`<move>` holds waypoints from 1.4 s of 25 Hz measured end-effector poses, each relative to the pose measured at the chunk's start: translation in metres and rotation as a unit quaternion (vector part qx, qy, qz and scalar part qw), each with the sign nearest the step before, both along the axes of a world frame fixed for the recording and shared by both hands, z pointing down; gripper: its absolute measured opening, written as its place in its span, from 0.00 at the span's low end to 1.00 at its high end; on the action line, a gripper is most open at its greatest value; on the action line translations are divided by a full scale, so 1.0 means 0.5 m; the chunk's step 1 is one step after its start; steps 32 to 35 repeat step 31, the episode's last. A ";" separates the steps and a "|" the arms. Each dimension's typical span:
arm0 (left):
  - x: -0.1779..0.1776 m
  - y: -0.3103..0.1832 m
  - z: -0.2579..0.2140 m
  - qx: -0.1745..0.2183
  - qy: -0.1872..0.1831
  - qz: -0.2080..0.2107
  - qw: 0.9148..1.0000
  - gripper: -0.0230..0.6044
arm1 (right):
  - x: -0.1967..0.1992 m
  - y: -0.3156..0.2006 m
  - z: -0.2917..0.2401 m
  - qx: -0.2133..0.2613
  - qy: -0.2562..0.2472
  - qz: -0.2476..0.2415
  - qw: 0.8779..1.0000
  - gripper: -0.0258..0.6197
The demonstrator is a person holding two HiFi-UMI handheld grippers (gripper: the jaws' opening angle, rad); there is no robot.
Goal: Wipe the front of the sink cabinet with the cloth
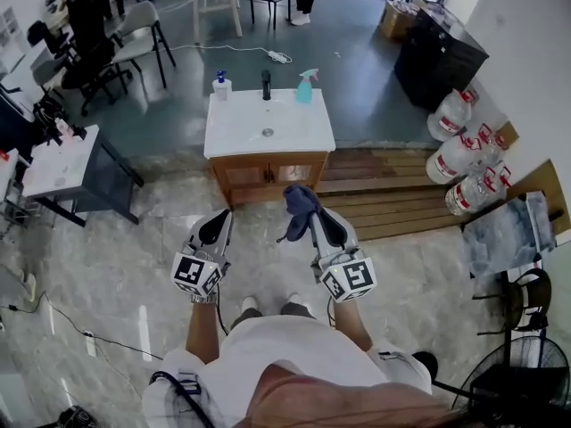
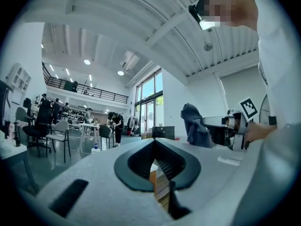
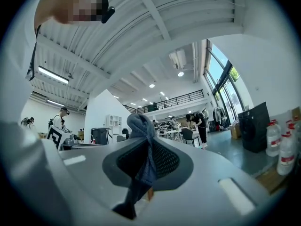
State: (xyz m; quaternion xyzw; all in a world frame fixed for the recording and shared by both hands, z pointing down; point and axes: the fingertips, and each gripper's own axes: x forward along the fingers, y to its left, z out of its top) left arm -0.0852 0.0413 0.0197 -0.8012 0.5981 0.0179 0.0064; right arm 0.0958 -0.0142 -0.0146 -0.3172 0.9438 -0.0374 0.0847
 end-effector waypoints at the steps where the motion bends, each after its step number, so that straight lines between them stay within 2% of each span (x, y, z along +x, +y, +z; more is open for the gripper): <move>1: -0.007 0.006 0.000 -0.001 -0.002 0.003 1.000 0.03 | -0.011 0.005 -0.001 0.002 0.001 0.000 1.000 0.11; 11: -0.090 0.044 0.025 -0.018 0.016 -0.012 1.000 0.03 | -0.068 0.014 0.014 -0.011 0.039 0.005 0.999 0.11; 15: -0.074 0.043 0.028 -0.020 0.005 0.010 1.000 0.03 | -0.070 0.011 0.011 -0.006 0.042 0.012 0.999 0.11; 21: -0.086 0.033 0.024 -0.025 -0.001 0.015 1.000 0.03 | -0.060 0.013 0.026 -0.015 0.048 0.022 0.998 0.11; 25: -0.078 0.026 0.006 -0.003 -0.017 0.022 1.000 0.03 | -0.048 0.003 0.033 -0.018 0.045 0.037 0.998 0.11; 27: -0.077 0.024 -0.001 0.004 -0.017 0.020 1.000 0.03 | -0.050 -0.004 0.033 -0.019 0.046 0.035 0.998 0.11; 35: -0.082 0.031 0.008 -0.007 -0.007 0.006 1.000 0.03 | -0.058 -0.013 0.037 -0.025 0.048 0.022 0.998 0.11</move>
